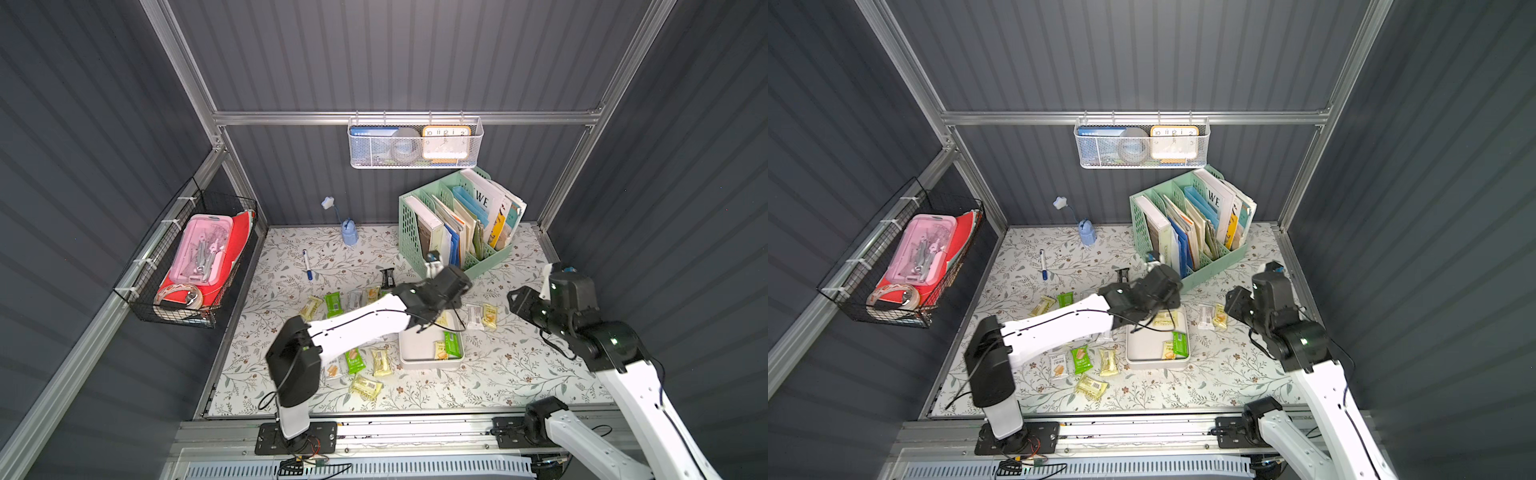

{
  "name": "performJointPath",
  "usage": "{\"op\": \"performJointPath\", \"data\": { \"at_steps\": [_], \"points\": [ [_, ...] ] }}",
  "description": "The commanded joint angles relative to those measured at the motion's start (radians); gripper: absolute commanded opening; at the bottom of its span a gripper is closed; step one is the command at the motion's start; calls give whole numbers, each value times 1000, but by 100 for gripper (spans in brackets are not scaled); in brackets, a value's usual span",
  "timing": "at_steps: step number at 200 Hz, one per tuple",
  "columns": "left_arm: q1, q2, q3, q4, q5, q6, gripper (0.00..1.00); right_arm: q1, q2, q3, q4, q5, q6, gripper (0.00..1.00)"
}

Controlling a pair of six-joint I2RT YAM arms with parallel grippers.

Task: Take the cookies out of the storage box
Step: Place the cookie at the center of the board, then pick up the cookie from the storage box.

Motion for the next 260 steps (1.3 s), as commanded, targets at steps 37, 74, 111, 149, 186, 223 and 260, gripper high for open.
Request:
{"op": "performJointPath", "data": {
  "at_steps": [37, 74, 111, 149, 186, 223, 260],
  "points": [
    [153, -224, -344, 239, -176, -41, 34, 301, 378, 143, 45, 90, -43, 55],
    [226, -275, -517, 329, -94, -200, 34, 380, 591, 237, -102, 146, -5, 52],
    [237, -285, -577, 334, -89, -269, 35, 468, 703, 250, -171, 270, 41, 50],
    [245, -317, -618, 306, -111, -301, 38, 520, 782, 254, -216, 337, 89, 50],
    [304, -333, -667, 280, -68, -332, 38, 567, 885, 276, -264, 408, 150, 50],
    [346, -416, -704, 197, -134, -361, 38, 588, 944, 251, -204, 373, 154, 50],
    [368, -550, -744, 101, -252, -377, 39, 602, 1001, 238, -196, 380, 171, 50]
  ]
}}
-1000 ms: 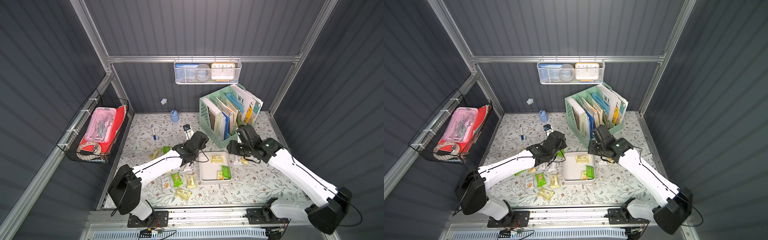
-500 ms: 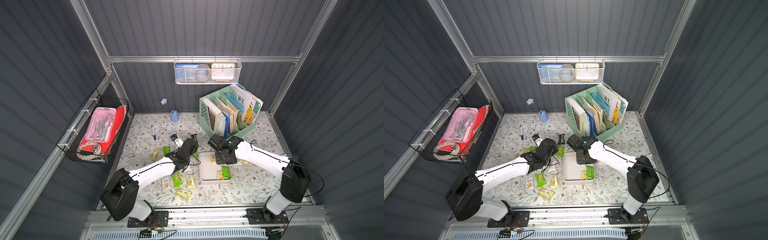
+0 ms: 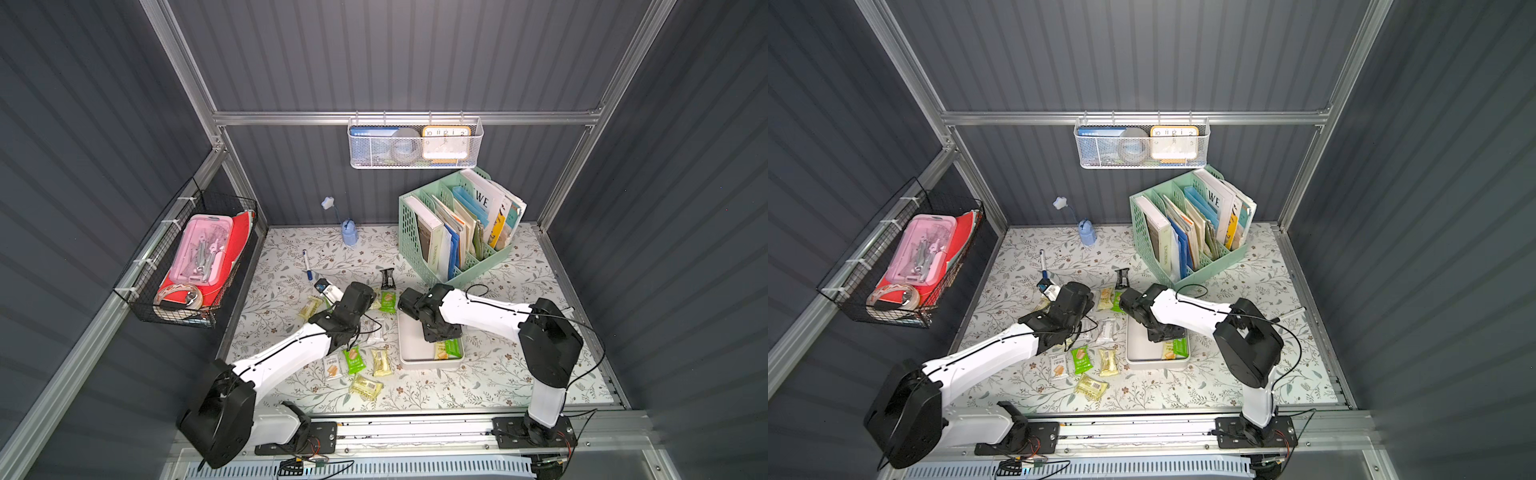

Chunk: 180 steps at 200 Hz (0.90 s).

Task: Take the cookies out of the storage box
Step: Pick up the cookie from the storage box.

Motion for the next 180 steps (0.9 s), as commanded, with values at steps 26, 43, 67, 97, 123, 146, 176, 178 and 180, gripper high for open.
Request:
{"op": "performJointPath", "data": {
  "at_steps": [26, 43, 67, 97, 123, 146, 176, 178, 180],
  "points": [
    [15, -121, -28, -150, -147, -39, 39, 16, 49, -27, 3, 42, 45, 49],
    [17, -134, -35, -155, -157, -47, 39, 17, 60, -32, 0, 56, 53, 48],
    [17, -130, -31, -153, -153, -50, 39, 18, 76, -31, -9, 74, 63, 46],
    [17, -121, -25, -153, -147, -47, 39, 19, 97, -27, -27, 100, 71, 44],
    [17, -125, -27, -155, -148, -47, 38, 19, 105, -22, -45, 124, 76, 43],
    [17, -125, -25, -155, -149, -49, 39, 20, 106, -22, -50, 135, 75, 41],
    [17, -121, -20, -161, -154, -46, 39, 21, 111, -25, -53, 134, 74, 35],
    [16, -122, -20, -161, -155, -45, 39, 22, 111, -25, -52, 133, 74, 34],
    [16, -121, -19, -161, -155, -44, 39, 22, 111, -27, -52, 134, 74, 34]
  ]
}}
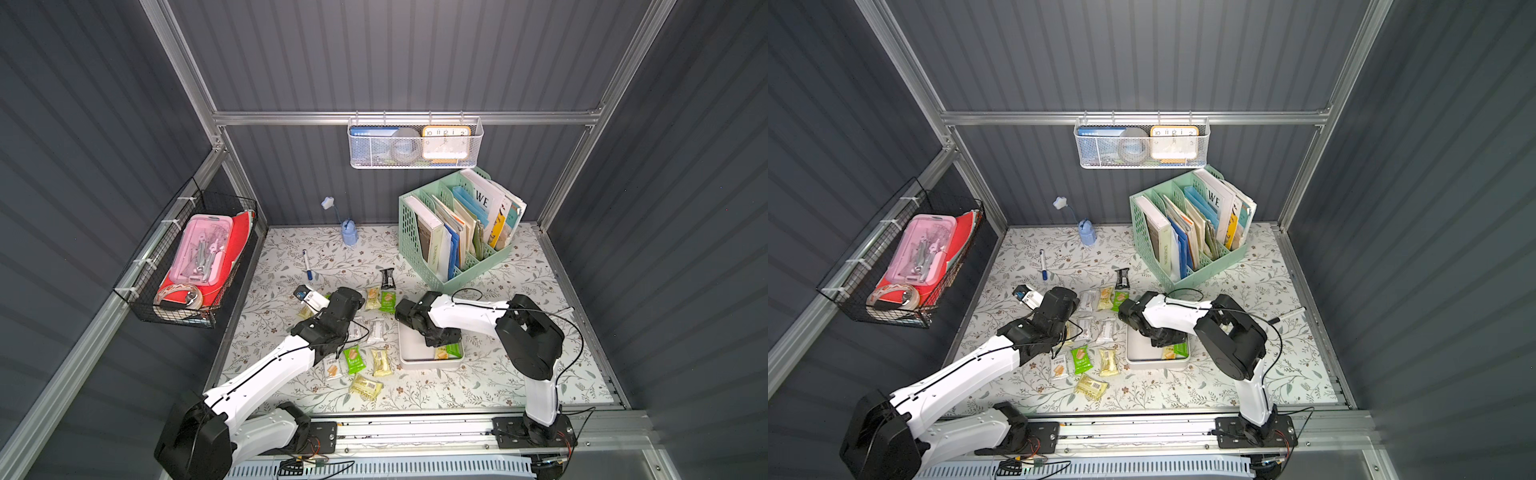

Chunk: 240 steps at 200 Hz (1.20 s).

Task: Take the cookies out of the storage box
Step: Pick up the cookie from the storage box.

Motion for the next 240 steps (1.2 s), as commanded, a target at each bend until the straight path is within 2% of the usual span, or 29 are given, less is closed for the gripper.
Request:
{"op": "performJointPath", "data": {
  "at_steps": [1, 37, 121, 167, 240],
  "points": [
    [5, 3, 7, -41, -30, -4, 39, 6, 18, -5, -35, 29, 13, 34],
    [5, 9, 19, -42, -27, 16, 39, 12, 15, -15, -33, 30, 17, 26],
    [5, -1, 24, -51, -27, 24, 39, 20, -30, -3, -25, 30, 1, 20],
    [6, 17, 38, -51, -13, 34, 40, 25, -152, -39, 75, -36, -51, 16],
    [6, 135, 137, 5, 123, 200, 43, 3, -354, -68, 188, -103, -136, 14]
  ]
}}
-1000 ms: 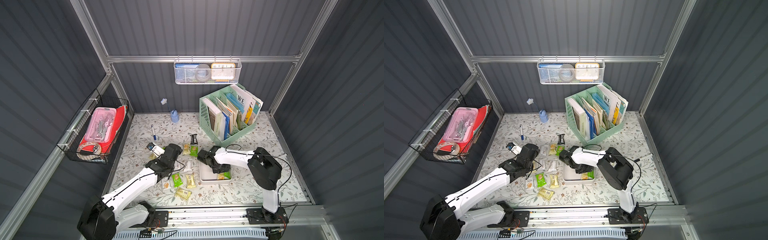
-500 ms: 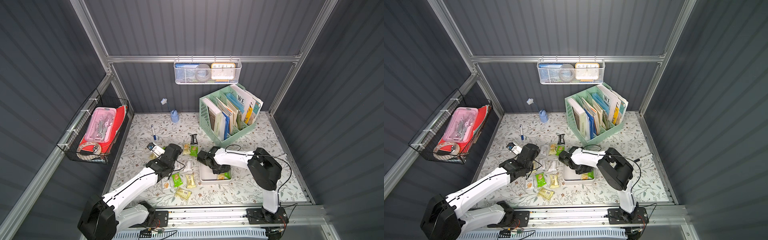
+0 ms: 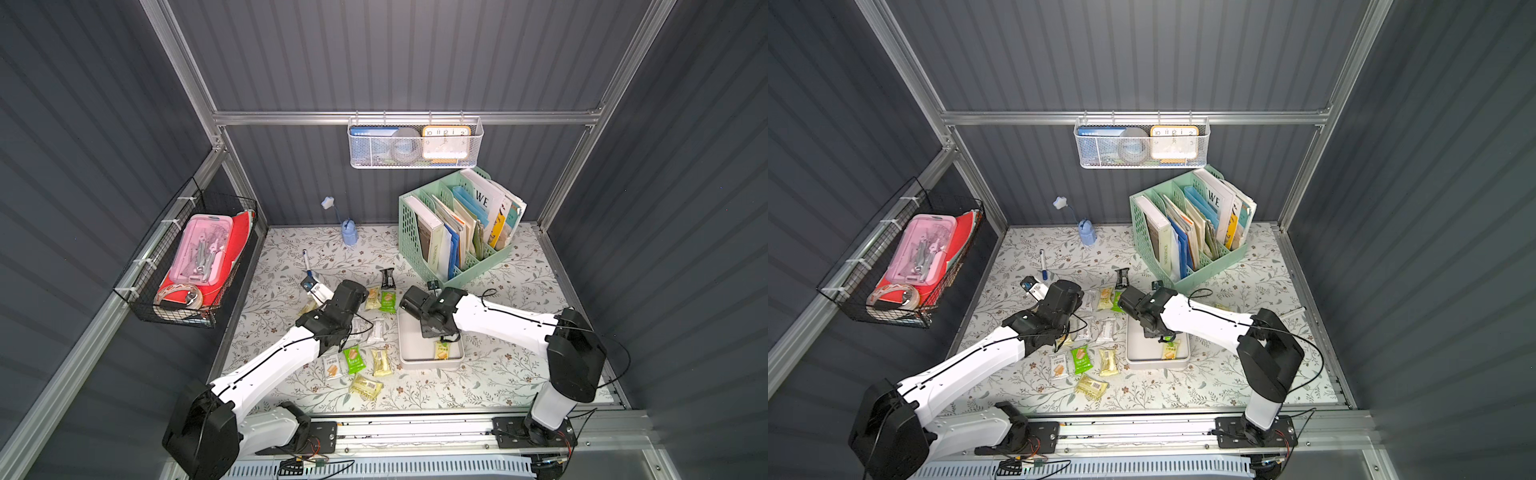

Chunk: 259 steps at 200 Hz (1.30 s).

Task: Take the cookies out of the storage box
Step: Pick up the cookie from the storage box, then place the cookie at the center of the board.

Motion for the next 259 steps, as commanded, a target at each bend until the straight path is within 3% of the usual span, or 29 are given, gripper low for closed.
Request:
{"op": "performJointPath", "data": {
  "at_steps": [1, 63, 112, 203, 231, 259],
  "points": [
    [6, 49, 48, 27, 69, 98, 43, -15, -75, -23, 22, -22, -42, 14],
    [6, 155, 119, 94, 221, 166, 43, -233, -358, -232, 79, -198, -132, 14],
    [5, 182, 106, 168, 338, 180, 43, -389, -556, -472, 170, -329, -71, 14],
    [5, 217, 98, 237, 485, 191, 43, -544, -444, -676, 528, -618, -73, 13],
    [6, 226, 95, 247, 498, 179, 43, -569, -407, -681, 510, -616, -77, 16],
    [5, 236, 108, 230, 516, 184, 43, -587, -409, -686, 458, -551, -67, 25]
  ]
}}
